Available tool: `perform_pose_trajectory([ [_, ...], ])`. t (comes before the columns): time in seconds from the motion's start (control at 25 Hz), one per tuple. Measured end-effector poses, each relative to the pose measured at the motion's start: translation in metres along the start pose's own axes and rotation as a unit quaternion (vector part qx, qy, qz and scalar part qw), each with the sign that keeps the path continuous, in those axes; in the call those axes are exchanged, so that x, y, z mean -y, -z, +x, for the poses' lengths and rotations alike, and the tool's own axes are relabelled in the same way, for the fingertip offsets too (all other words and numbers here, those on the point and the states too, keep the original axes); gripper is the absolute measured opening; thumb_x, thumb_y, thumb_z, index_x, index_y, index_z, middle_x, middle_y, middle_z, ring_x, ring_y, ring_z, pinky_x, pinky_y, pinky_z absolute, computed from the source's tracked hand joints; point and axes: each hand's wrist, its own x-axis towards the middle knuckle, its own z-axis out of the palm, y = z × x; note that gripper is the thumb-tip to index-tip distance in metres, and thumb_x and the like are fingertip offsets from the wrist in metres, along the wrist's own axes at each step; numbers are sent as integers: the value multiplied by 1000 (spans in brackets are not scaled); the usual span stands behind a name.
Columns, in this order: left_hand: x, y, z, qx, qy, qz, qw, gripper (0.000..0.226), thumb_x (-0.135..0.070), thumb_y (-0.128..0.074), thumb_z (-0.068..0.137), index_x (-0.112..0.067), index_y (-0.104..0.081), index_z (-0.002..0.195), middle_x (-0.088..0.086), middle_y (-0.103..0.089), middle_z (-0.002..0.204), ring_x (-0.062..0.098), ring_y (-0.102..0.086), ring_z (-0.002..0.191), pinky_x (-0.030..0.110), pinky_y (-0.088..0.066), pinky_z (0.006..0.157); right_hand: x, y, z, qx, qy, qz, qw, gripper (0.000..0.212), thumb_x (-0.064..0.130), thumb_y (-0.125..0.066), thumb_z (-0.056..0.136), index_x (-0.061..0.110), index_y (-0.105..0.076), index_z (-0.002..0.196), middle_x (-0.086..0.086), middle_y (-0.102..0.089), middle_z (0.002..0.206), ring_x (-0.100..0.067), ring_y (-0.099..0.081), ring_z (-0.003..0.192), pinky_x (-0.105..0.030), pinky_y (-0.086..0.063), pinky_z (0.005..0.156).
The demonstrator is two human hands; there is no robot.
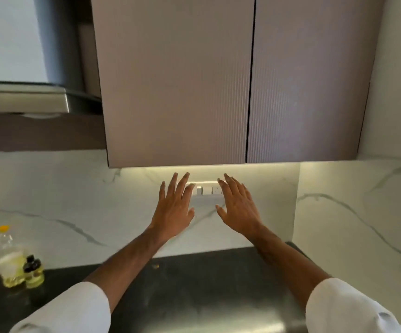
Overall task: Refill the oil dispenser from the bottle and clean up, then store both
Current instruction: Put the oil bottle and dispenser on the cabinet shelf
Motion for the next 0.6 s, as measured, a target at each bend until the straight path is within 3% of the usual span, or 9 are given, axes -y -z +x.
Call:
perform_pose_trajectory([
  [0.2, 23, 25, 78, -2, 31, 63, 998, 89, -48, -74, 83, -14, -36, 156, 14, -19, 168, 43, -16, 154, 66, -27, 117, -42, 29, 73, -45, -72, 3, 996, 84, 34, -64, 96, 12, -15, 161, -12, -11, 170, -31, -13, 156, -44, -20, 124],
  [0.36, 35, 27, 118, 35, 57, 115, 991, 112, -62, -70, 80, -19, -7, 163, 12, 4, 171, 46, 4, 155, 74, -17, 115, -65, 31, 114, -21, -14, -95, 995, 96, 31, -62, 96, 13, 5, 162, -10, 17, 169, -32, 10, 157, -46, -2, 127],
  [0.6, 53, 25, 150, 37, 81, 118, 989, 142, -61, -85, 62, -28, 11, 161, 9, 17, 170, 48, 13, 153, 85, -13, 106, -84, 20, 155, -50, 40, -162, 985, 123, 31, -82, 78, 9, 4, 162, -17, 15, 169, -40, 10, 155, -54, -11, 126],
])
